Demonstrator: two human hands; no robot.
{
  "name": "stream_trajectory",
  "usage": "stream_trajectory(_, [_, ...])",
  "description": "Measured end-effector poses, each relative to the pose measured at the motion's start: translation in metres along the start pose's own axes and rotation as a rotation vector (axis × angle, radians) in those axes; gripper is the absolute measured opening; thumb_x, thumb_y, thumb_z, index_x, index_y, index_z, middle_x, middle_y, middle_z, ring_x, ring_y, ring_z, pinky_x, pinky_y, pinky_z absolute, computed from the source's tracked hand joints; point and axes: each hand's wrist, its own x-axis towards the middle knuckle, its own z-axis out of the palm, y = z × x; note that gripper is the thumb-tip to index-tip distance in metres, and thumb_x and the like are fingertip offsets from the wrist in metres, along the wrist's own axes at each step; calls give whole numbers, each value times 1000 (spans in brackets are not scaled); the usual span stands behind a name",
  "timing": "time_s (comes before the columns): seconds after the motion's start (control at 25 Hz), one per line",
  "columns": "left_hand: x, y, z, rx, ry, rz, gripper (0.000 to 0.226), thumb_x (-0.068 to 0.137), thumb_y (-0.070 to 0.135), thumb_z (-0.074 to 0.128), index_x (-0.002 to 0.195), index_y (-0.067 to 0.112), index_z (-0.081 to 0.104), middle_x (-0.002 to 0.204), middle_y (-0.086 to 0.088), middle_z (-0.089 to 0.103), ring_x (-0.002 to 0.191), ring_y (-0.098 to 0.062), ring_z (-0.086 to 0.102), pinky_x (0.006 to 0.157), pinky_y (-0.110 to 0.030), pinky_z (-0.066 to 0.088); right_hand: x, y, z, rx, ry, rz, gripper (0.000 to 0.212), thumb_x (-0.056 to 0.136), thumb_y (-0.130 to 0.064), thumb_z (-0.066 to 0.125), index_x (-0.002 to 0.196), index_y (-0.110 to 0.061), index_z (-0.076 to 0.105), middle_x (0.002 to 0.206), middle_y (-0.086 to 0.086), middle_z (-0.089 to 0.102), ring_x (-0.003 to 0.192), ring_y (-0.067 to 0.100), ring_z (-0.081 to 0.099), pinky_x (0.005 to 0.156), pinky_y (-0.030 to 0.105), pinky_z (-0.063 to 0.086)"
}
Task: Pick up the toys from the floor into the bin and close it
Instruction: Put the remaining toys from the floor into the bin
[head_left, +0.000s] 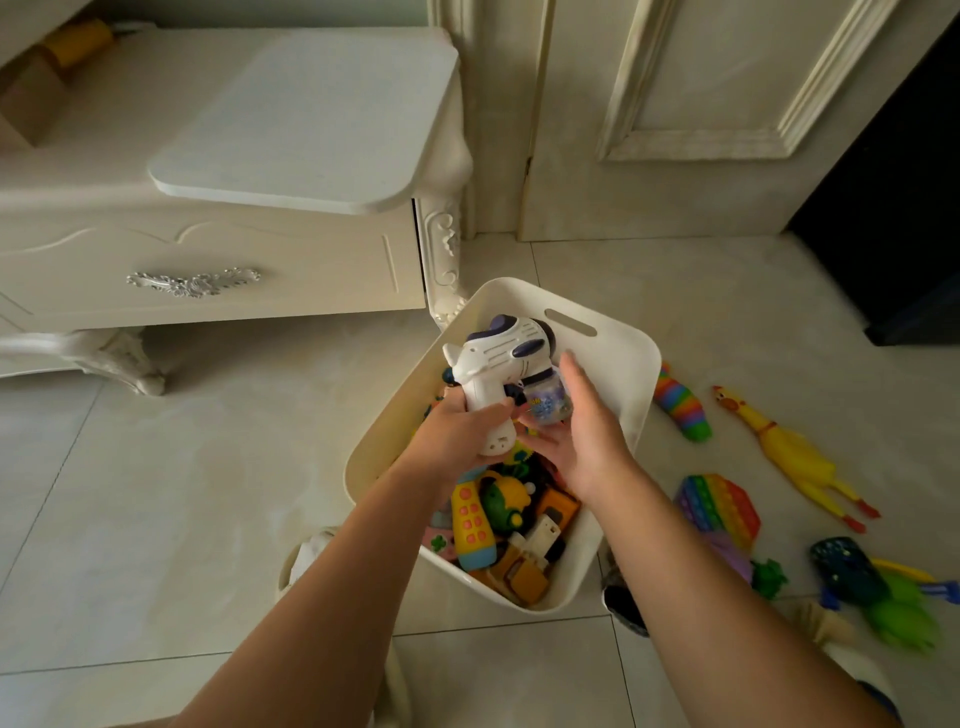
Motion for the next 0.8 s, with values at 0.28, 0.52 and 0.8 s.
stream_trajectory(0.28, [0, -28, 23, 763, -94, 44, 61, 78, 21, 75, 130, 18, 43, 119, -3, 58, 109, -22, 57, 89, -31, 50, -8, -19, -25, -326, 159, -122, 11, 86, -25, 47, 83, -19, 56, 89, 4, 60, 91, 23, 55, 73, 29, 44])
stream_trajectory(0.52, [-14, -63, 34, 538, -370, -311, 49, 77, 25, 76, 121, 18, 55, 114, -3, 63, 106, -21, 59, 98, -39, 50, -11, 2, -25, -1049, 249, -122, 54, 87, -47, 59, 135, -24, 47, 134, 8, 46, 122, 28, 48, 95, 37, 45])
stream_trajectory(0.8, [-13, -46, 28, 590, -259, -315, 69, 74, 56, 70, 130, 31, 40, 125, -3, 57, 110, -27, 60, 88, -43, 56, -9, -3, -18, -1681, 247, -307, 55, 89, -64, 45, 116, -20, 64, 114, 7, 66, 109, 27, 51, 96, 37, 44])
